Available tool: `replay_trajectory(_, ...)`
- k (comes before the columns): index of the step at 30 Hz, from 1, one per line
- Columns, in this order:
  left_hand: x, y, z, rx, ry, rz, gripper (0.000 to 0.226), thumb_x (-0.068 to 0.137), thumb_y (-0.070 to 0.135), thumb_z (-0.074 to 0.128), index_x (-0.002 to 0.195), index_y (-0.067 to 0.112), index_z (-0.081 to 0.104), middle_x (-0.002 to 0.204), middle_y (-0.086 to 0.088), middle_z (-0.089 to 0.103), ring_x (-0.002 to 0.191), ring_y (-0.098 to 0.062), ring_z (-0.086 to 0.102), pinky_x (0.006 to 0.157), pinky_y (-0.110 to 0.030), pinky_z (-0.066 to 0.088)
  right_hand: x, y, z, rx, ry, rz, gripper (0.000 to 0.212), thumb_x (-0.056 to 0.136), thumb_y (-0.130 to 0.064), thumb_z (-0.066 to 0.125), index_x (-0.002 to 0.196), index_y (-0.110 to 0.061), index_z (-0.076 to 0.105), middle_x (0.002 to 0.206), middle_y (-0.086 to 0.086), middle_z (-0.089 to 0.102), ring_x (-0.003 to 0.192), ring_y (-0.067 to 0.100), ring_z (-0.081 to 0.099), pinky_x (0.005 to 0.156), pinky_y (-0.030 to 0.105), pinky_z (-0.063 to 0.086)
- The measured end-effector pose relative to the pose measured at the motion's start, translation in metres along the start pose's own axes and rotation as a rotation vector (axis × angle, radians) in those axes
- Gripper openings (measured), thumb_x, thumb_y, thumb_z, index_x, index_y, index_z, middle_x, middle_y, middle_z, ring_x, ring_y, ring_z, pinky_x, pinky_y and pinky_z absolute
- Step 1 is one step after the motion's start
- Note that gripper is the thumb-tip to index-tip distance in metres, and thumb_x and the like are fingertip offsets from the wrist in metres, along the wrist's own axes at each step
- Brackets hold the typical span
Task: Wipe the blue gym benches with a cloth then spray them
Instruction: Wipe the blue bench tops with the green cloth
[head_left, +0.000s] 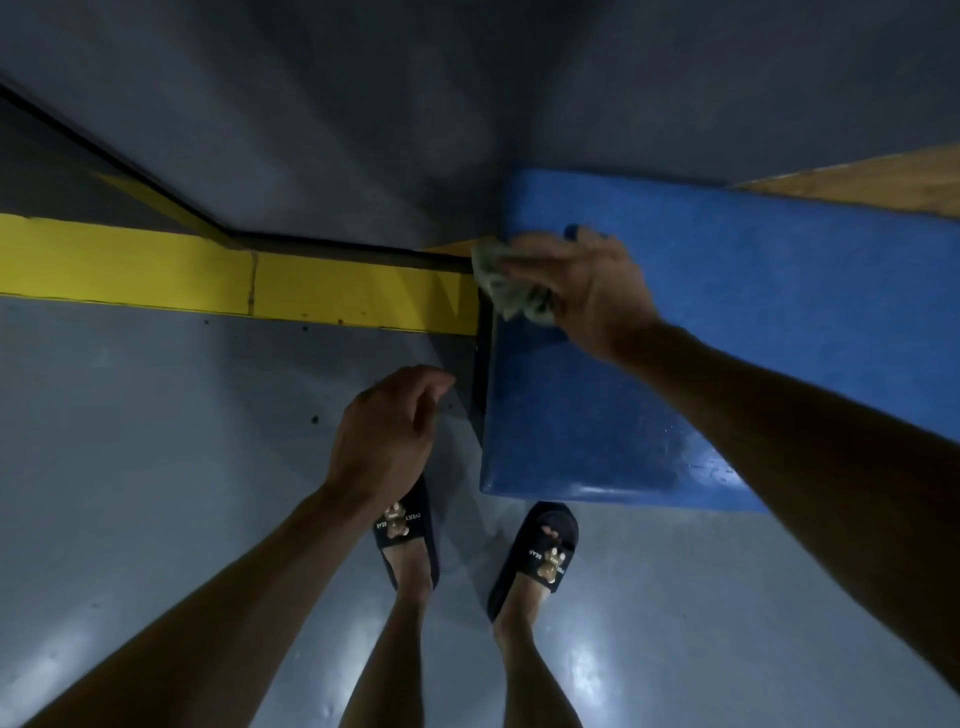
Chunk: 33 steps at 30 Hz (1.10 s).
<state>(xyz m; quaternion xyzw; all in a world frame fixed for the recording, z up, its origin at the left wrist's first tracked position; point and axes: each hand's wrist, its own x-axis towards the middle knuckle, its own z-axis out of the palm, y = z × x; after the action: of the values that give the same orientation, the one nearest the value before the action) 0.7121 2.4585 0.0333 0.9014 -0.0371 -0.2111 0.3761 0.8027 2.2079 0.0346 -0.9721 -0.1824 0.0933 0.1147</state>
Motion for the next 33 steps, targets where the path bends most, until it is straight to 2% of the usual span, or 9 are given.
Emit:
replay_trajectory(4,-0.009,0.004,0.009,0.006,-0.001,-0.006,0.025,0.102,0.015,0.048,0.117,0.023,0.066,0.11,0.007,0.071,0.097,-0.012,0.066,0.084,-0.035,0.055,-0.034,-0.041,0.023,0.099,0.167,0.142,0.052,0.088,-0.021,0.069,0.138,-0.033,0.059,0.145,-0.005,0.054,0.1,0.029,0.056,0.084,0.041,0.048)
replay_trajectory(7,-0.02,0.007,0.012,0.009,-0.004,-0.014,0.021,0.101,0.013,0.051,0.109,0.022,0.067,0.102,0.007,0.071,0.09,-0.011,0.066,0.078,-0.035,0.056,-0.111,-0.081,0.047,0.133,0.051,0.0,0.054,0.086,-0.018,0.059,0.137,-0.035,0.058,0.144,-0.005,0.054,0.096,0.026,0.057,0.081,0.039,0.046)
replay_trajectory(10,-0.031,0.006,0.013,0.004,-0.003,-0.014,0.02,0.1,0.011,0.052,0.108,0.02,0.068,0.102,0.008,0.071,0.091,-0.006,0.065,0.078,-0.029,0.055,-0.161,-0.086,0.046,0.069,-0.058,-0.206,0.064,0.077,-0.018,0.065,0.138,-0.034,0.057,0.146,-0.006,0.054,0.102,0.025,0.06,0.087,0.04,0.053)
replay_trajectory(13,-0.039,0.01,0.014,-0.007,0.008,-0.043,0.021,0.1,0.011,0.052,0.108,0.021,0.068,0.103,0.009,0.071,0.092,-0.006,0.064,0.081,-0.026,0.052,-0.149,-0.052,0.034,-0.029,0.019,-0.264,0.055,0.084,-0.023,0.059,0.138,-0.034,0.059,0.145,-0.003,0.056,0.106,0.03,0.063,0.086,0.042,0.054)
replay_trajectory(17,-0.046,0.01,0.021,-0.015,0.026,-0.087,0.02,0.101,0.015,0.05,0.109,0.025,0.065,0.102,0.013,0.069,0.093,-0.006,0.064,0.082,-0.024,0.051,-0.117,-0.011,0.014,0.084,0.223,0.213,0.052,0.091,-0.024,0.05,0.142,-0.032,0.056,0.149,-0.001,0.053,0.105,0.031,0.059,0.083,0.042,0.055)
replay_trajectory(20,-0.051,0.01,0.026,-0.039,0.056,-0.115,0.024,0.1,0.01,0.05,0.113,0.024,0.065,0.105,0.012,0.07,0.093,-0.001,0.063,0.077,-0.005,0.043,-0.117,-0.048,0.027,0.12,0.292,0.415,0.055,0.091,-0.022,0.041,0.144,-0.028,0.054,0.151,0.001,0.049,0.102,0.033,0.06,0.083,0.038,0.053)
replay_trajectory(25,-0.061,0.01,0.026,-0.05,0.125,-0.101,0.019,0.101,0.011,0.051,0.114,0.016,0.064,0.105,0.005,0.07,0.093,-0.008,0.064,0.074,-0.008,0.041,-0.175,-0.112,0.06,0.179,0.05,-0.029,0.05,0.09,-0.016,0.052,0.138,-0.03,0.057,0.149,-0.002,0.051,0.1,0.026,0.064,0.081,0.042,0.057)
replay_trajectory(28,-0.066,0.01,0.022,-0.064,0.123,-0.141,0.02,0.101,0.011,0.05,0.115,0.018,0.064,0.105,0.007,0.068,0.093,-0.005,0.062,0.074,-0.005,0.039,-0.187,-0.112,0.058,0.115,-0.015,-0.24,0.047,0.086,-0.011,0.056,0.127,-0.03,0.066,0.139,-0.007,0.06,0.096,0.019,0.067,0.077,0.034,0.06)
replay_trajectory(33,-0.069,0.007,0.017,-0.067,0.11,-0.283,0.027,0.099,0.007,0.048,0.112,0.027,0.062,0.106,0.013,0.067,0.096,-0.005,0.063,0.071,-0.004,0.038,-0.166,-0.082,0.036,-0.204,-0.252,-0.607,0.054,0.074,-0.018,0.072,0.125,-0.032,0.063,0.14,-0.011,0.055,0.11,0.019,0.06,0.087,0.034,0.053)
